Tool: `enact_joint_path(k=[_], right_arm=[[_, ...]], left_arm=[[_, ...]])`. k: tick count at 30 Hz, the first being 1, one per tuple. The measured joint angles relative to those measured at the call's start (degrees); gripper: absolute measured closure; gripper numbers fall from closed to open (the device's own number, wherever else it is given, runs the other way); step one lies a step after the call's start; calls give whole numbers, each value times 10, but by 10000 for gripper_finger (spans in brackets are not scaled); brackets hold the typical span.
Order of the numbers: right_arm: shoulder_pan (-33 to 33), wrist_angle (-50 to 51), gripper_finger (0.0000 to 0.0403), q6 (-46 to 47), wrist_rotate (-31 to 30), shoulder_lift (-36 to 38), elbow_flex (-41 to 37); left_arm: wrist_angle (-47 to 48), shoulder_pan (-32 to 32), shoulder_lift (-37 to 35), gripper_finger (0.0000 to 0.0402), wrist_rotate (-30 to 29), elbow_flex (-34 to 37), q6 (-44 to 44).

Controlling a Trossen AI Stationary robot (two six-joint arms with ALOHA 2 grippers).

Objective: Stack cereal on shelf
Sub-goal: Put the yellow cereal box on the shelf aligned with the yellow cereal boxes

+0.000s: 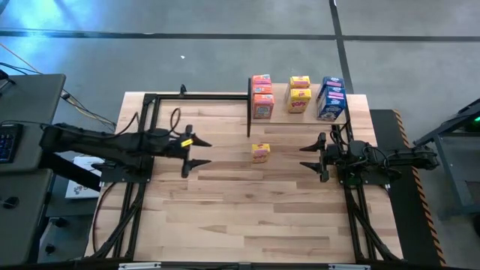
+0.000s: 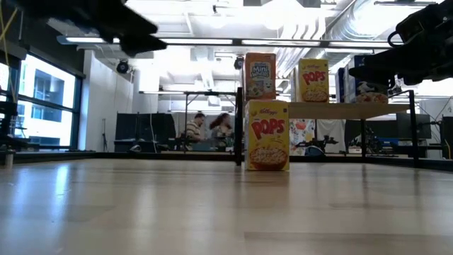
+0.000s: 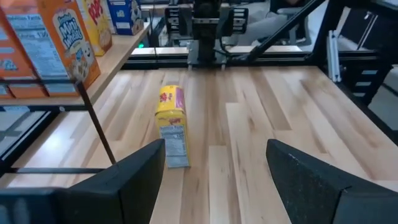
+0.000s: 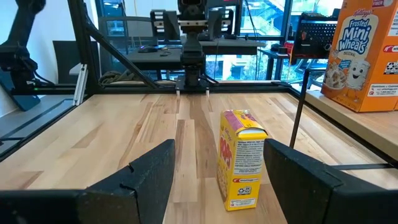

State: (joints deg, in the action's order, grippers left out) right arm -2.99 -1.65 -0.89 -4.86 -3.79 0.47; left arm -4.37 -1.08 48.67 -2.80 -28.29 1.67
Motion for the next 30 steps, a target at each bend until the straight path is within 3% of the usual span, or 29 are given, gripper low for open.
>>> enact_joint_path(k=[17,24,30], right_arm=[[0,0,164,0,2,0,0],[0,0,164,0,2,0,0],[0,0,164,0,2,0,0]], left_arm=[[-107,-2,-240,131,3,228,-17],[-104,-2,-318,131,7,276,11],[-62,-2,-375,131,8,276,26]])
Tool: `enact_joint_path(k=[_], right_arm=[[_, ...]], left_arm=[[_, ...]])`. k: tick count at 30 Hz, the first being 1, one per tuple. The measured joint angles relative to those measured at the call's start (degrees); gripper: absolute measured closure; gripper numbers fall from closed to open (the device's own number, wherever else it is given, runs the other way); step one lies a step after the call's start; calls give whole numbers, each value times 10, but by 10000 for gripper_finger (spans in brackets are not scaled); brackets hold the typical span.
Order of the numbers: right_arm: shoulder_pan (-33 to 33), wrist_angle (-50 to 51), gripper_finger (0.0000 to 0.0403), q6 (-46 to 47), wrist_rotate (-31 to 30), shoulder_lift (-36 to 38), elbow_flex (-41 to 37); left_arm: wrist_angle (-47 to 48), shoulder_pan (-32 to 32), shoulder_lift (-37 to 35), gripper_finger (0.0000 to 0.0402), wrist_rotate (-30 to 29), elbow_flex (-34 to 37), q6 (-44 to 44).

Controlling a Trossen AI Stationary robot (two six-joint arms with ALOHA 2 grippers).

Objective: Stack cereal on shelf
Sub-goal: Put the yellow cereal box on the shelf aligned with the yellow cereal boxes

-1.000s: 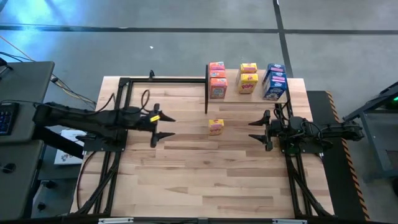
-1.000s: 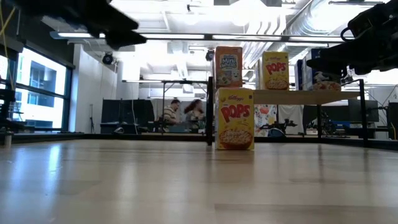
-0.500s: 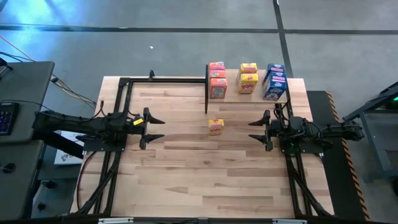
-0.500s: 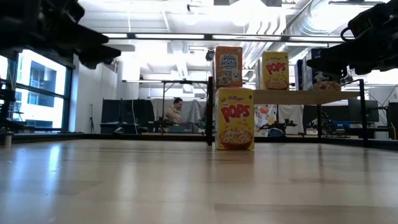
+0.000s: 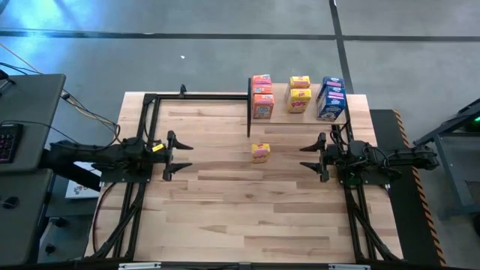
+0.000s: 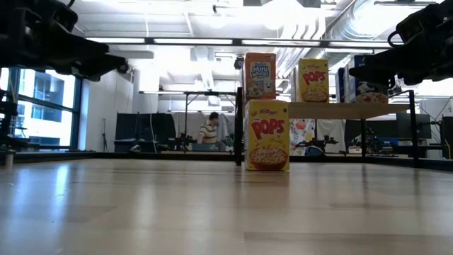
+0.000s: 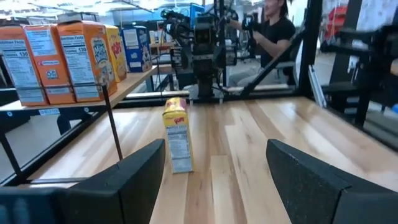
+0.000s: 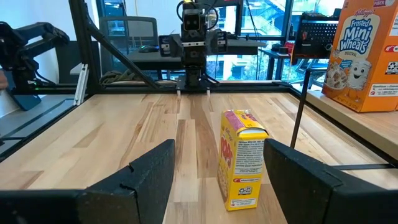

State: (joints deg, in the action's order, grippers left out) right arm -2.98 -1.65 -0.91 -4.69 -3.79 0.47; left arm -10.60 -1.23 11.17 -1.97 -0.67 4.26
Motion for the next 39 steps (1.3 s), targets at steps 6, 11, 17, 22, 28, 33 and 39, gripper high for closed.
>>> enact_joint_path(k=[6,11,17,22,28,33,39], right_arm=[[0,0,164,0,0,0,0],[0,0,164,0,0,0,0],[0,0,164,0,0,0,0],[0,0,164,0,0,0,0],[0,0,164,0,0,0,0],[0,0,164,0,0,0,0],[0,0,164,0,0,0,0]], left_arm=[[76,0,-38,131,0,0,29],[100,0,-48,131,4,0,22],[101,0,-47,131,4,0,20],[100,0,-47,131,3,0,20],[100,0,-47,131,3,0,20],[100,0,-47,131,3,0,20],[100,0,-47,131,3,0,19]])
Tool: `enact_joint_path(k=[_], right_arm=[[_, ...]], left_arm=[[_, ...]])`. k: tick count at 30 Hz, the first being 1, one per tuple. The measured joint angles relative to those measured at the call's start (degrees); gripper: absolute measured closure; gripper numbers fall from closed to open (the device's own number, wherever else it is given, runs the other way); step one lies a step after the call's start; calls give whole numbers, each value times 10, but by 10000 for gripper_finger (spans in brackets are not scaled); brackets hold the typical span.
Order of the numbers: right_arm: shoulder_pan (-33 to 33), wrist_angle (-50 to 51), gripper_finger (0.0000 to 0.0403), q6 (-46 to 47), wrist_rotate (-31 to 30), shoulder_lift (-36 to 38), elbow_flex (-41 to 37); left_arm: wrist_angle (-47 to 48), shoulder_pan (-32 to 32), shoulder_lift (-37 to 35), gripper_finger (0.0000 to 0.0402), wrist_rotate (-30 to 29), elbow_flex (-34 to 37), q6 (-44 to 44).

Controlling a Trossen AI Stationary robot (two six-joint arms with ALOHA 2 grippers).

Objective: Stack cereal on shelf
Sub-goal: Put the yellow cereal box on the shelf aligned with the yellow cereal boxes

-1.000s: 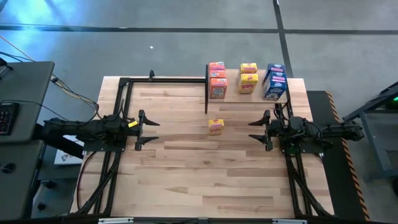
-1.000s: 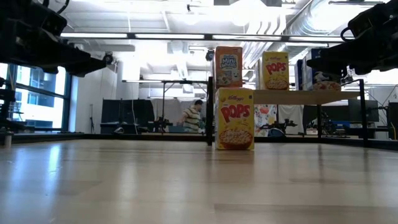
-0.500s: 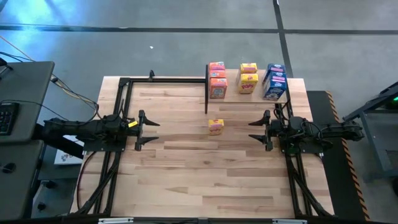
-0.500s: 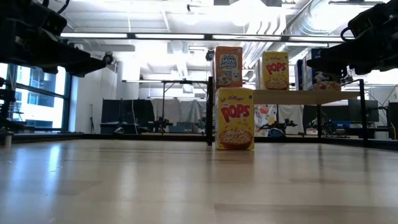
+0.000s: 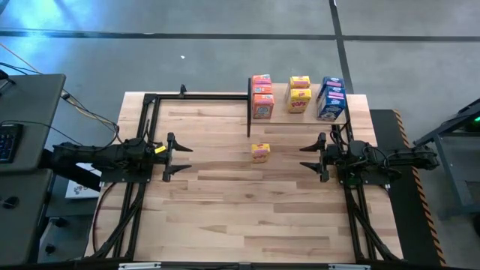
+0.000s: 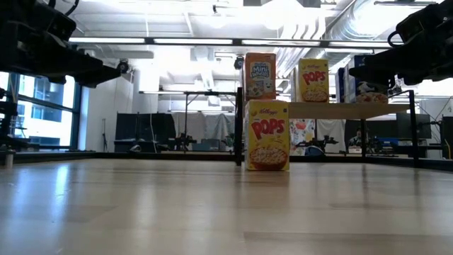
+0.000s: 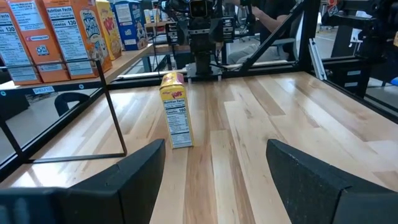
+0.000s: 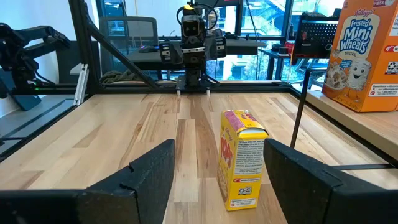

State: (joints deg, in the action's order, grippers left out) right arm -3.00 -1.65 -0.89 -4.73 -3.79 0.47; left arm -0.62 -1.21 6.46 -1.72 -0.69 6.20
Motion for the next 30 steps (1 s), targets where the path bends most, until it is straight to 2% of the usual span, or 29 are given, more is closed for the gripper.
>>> enact_joint_path(k=[13,21,30], right_arm=[[0,0,164,0,0,0,0],[0,-30,164,-11,-23,0,2],[0,-33,164,-53,-67,-20,77]], left_arm=[[0,0,0,131,0,0,0],[0,0,0,131,0,0,0],[0,0,0,131,0,0,0]])
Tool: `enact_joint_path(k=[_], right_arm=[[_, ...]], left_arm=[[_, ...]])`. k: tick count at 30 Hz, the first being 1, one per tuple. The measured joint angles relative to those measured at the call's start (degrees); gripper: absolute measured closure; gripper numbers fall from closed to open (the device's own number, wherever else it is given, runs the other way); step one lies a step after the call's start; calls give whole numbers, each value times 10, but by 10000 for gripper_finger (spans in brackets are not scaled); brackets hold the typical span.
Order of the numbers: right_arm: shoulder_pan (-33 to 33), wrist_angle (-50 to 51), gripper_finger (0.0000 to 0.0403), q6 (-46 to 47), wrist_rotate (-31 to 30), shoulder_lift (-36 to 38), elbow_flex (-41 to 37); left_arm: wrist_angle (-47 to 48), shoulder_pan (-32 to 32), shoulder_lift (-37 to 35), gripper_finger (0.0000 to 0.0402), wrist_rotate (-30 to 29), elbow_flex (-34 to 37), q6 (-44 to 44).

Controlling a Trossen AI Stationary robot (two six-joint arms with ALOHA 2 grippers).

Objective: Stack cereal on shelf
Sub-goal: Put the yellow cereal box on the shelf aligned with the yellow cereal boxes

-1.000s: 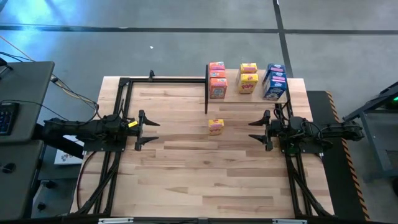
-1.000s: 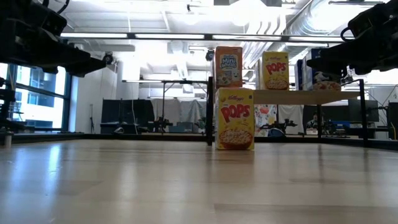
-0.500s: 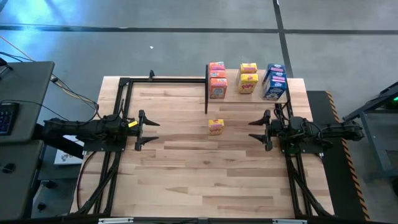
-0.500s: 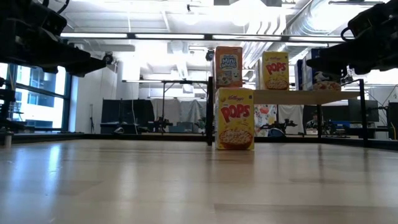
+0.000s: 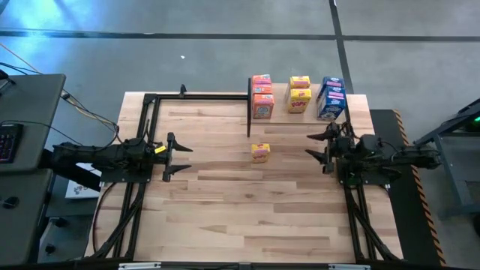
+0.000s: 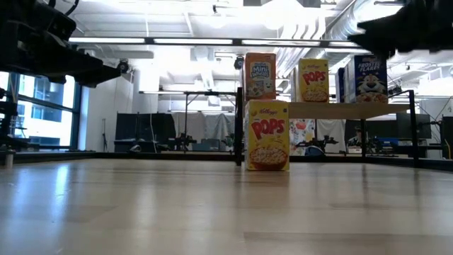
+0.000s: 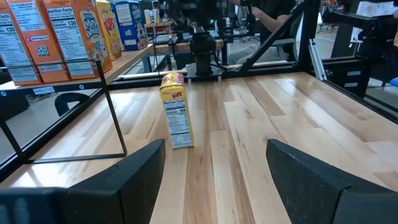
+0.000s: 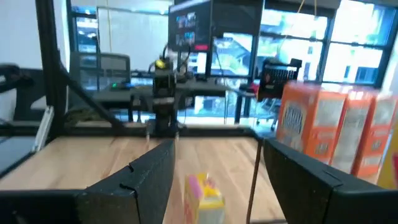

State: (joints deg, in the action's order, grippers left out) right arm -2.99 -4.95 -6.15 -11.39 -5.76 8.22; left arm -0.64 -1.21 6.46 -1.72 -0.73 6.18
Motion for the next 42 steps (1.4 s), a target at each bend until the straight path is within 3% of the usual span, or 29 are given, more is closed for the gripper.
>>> enact_joint_path(k=[4,12,21,42], right_arm=[[0,2,164,-13,0,-41,53],[0,112,164,0,-51,-179,195],[0,212,164,-29,-49,-322,351],[0,314,164,-94,-46,-573,528]], left_arm=[[0,0,0,131,0,0,0],[0,0,0,131,0,0,0],[0,0,0,131,0,0,0],[0,0,0,131,0,0,0]])
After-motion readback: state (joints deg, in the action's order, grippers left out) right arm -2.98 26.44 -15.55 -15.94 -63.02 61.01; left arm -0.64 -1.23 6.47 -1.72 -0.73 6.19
